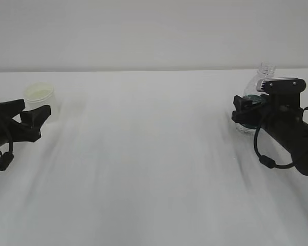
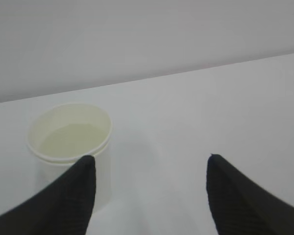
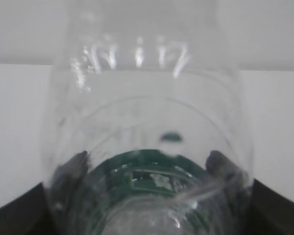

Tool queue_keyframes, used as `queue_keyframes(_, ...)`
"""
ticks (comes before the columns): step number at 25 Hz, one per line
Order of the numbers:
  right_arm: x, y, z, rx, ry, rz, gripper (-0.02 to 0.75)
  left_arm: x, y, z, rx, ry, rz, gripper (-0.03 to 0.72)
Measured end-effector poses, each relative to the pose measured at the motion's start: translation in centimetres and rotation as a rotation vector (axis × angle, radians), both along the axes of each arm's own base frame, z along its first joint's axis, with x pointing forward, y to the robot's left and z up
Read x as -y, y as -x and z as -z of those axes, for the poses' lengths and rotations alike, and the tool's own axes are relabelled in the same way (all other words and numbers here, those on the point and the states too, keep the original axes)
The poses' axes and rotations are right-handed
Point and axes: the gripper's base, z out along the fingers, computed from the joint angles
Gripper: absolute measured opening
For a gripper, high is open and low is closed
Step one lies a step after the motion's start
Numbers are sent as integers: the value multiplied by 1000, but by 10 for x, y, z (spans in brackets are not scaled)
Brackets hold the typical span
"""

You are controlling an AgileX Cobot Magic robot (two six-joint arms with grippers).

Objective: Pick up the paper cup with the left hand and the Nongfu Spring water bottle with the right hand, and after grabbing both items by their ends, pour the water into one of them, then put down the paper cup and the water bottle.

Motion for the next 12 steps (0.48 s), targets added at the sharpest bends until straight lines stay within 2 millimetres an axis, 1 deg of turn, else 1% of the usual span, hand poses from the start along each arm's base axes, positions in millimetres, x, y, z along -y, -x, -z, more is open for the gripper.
queue_keyframes(6,0,11,6,-41,-16,-9,594,0,0,-4,12,0,2,505)
queue_keyframes(12,-1,21,7,-68,-28,-20,608,0,0,-4,12,-1,4,504)
